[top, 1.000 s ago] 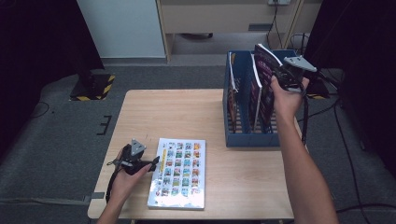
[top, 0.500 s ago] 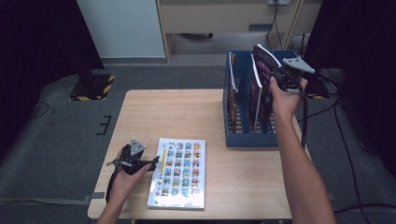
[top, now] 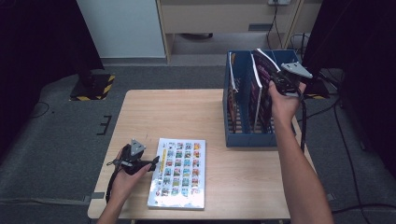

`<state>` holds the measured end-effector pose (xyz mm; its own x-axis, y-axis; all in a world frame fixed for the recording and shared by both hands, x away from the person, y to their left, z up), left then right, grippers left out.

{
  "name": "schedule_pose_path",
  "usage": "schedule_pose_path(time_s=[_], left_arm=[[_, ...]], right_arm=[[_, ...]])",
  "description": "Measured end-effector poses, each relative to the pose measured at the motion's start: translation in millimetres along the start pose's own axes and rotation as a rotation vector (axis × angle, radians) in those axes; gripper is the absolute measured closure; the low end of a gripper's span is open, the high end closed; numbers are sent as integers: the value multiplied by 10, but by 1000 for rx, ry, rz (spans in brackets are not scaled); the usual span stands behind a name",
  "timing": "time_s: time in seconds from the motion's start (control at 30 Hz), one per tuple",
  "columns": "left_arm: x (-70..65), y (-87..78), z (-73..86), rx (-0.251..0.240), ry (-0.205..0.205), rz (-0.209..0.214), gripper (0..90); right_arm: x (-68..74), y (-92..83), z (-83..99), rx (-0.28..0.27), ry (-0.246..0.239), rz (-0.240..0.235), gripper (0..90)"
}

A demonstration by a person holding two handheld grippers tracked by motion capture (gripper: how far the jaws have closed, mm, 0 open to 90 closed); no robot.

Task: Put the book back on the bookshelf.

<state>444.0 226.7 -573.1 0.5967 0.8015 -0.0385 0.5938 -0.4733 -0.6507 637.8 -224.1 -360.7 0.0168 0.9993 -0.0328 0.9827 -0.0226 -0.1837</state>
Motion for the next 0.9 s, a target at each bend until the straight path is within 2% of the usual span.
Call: schedule_pose_path(time_s=[0.17,0.37,0.43,0.73,0.9], left_arm=[[-4,-3,1,0,1,-1,94],[-12,10,12,8,7,1,94],[-17,14,9,7,8,1,94],[-21,18,14,8,8,2,94],[-19,15,11,7,8,2,95]], right_arm=[[20,11,15,-4,-2,-5,840],[6,14,78,-9,20,-4,840],[10,24,155,7,16,-4,840],[16,47,265,4,28,-4,840],[38,39,274,3,8,-9,839]])
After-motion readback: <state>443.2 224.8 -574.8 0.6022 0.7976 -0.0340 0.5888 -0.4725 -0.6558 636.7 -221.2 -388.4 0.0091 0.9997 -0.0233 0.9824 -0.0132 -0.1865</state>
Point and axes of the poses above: each handheld gripper's, and its own axes: y roughly forward along the jaws, z roughly out of its underside, x roughly to its left, the point moved 10 cm from there along y, roughly forward along the jaws, and after that the axes turned 11 degrees about z, right-handed, at the moved point
